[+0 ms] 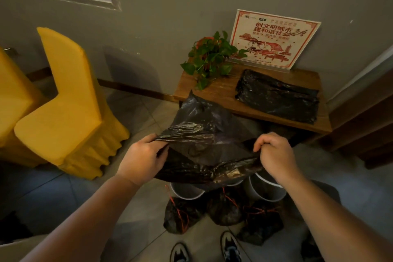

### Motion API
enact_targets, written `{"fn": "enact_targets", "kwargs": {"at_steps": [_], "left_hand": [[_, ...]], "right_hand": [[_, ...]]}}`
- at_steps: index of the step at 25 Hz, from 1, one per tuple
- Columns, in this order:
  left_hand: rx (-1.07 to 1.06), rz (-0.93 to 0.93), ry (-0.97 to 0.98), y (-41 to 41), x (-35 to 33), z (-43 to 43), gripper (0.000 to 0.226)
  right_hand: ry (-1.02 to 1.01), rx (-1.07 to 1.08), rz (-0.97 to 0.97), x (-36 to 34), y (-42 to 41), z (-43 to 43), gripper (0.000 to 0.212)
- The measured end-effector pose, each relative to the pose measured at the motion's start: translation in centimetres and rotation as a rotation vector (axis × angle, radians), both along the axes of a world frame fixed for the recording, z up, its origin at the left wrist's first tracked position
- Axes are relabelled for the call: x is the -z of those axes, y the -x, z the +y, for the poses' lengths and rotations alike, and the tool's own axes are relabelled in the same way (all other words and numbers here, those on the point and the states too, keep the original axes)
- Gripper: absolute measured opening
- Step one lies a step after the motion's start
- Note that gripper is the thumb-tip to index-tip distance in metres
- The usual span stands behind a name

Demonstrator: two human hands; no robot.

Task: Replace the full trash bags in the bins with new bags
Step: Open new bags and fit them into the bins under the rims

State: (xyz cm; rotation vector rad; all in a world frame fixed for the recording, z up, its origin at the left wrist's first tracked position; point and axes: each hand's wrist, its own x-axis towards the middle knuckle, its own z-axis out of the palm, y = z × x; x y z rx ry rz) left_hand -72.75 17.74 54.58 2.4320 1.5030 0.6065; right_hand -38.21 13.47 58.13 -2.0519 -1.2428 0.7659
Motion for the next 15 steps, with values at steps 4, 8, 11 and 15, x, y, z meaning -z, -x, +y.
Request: {"fn": "enact_targets", "kwargs": {"at_steps": [4, 8, 11, 15], "left_hand": [[-0.252, 0.191, 0.132, -0.1, 1.4, 0.0, 0.032], [-0.125, 0.490, 0.127, 0.5, 2.6, 0.3, 0.056], [0.071, 0.471, 0.115, 0.1, 2.2, 0.5, 0.071], [0.226, 0.269, 0.179, -2.0, 0.4, 0.9, 0.073]], "right_hand": [[-0.018, -0.319, -0.149, 1.4, 0.8, -2.0, 0.033], [0.196, -0.578, -0.432, 1.8, 0.8, -2.4, 0.032], [0.319, -0.565, -0.693, 2.1, 1.5, -3.2, 0.028], [0.118, -0.797, -0.727, 3.4, 4.1, -3.5, 0.047]]}}
